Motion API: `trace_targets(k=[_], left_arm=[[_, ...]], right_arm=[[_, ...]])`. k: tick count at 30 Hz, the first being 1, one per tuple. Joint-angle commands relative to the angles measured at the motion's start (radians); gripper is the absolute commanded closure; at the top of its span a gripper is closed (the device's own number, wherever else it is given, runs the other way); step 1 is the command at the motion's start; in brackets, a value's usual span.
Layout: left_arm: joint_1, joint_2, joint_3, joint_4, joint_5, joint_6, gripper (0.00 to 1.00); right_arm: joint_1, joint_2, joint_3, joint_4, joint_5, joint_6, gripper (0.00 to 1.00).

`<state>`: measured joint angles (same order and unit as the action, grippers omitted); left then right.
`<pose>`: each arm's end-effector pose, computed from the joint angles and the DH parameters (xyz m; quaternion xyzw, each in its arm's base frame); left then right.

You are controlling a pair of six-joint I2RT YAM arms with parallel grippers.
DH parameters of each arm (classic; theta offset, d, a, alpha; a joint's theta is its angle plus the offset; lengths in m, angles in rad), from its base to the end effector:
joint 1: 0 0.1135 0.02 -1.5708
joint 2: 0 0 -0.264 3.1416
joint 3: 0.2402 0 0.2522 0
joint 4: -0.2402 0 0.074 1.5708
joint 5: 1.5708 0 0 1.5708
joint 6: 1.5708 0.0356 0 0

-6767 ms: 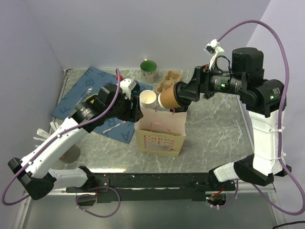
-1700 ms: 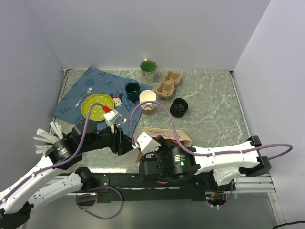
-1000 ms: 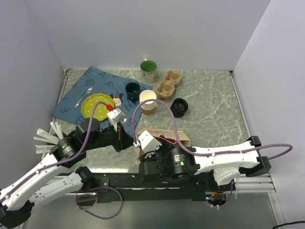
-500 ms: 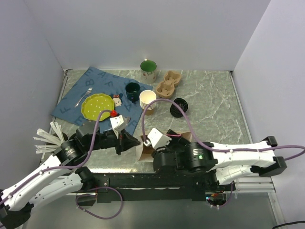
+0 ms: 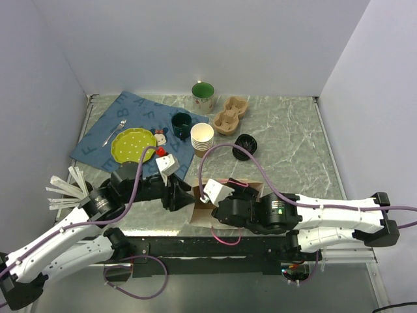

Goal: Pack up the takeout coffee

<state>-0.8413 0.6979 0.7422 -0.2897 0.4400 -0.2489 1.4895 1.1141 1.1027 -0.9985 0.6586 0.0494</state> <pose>0.0972 -0.1315 0.3281 0.3530 0.6966 -0.4584 0.4242 0.0382 0.2011 0.3211 -0.5323 0.7426 -0.0410 0.4043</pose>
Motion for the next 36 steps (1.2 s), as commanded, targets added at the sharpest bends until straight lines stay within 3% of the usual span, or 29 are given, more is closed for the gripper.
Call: trace_targets(k=[1,7,11,16,25,36], left_arm=[[-0.004,0.017,0.049,-0.034,-0.035,-0.142,0.44],[-0.012,-0.029,0.002,-0.019,-0.032,-0.193,0.49],[-0.012,-0.006,0.016,-0.04,-0.024,-0.147,0.79],[-0.012,0.017,0.017,-0.019,0.0,-0.116,0.99],[-0.012,0.009,-0.018,0.08,0.003,0.013,0.99],[-0.012,0.003,-0.027,0.121,0.049,-0.016,0.99]], right_arm=[[0.0,-0.031,-0.014,0.098,-0.019,0.012,0.53],[0.002,0.006,-0.03,0.129,-0.002,0.006,0.53],[0.003,-0.014,-0.073,0.19,-0.007,-0.078,0.52],[0.003,-0.017,-0.109,0.213,-0.008,-0.154,0.53],[-0.001,-0.062,-0.185,0.21,0.001,-0.258,0.52],[-0.055,-0.105,-0.241,0.224,-0.053,-0.401,0.52]])
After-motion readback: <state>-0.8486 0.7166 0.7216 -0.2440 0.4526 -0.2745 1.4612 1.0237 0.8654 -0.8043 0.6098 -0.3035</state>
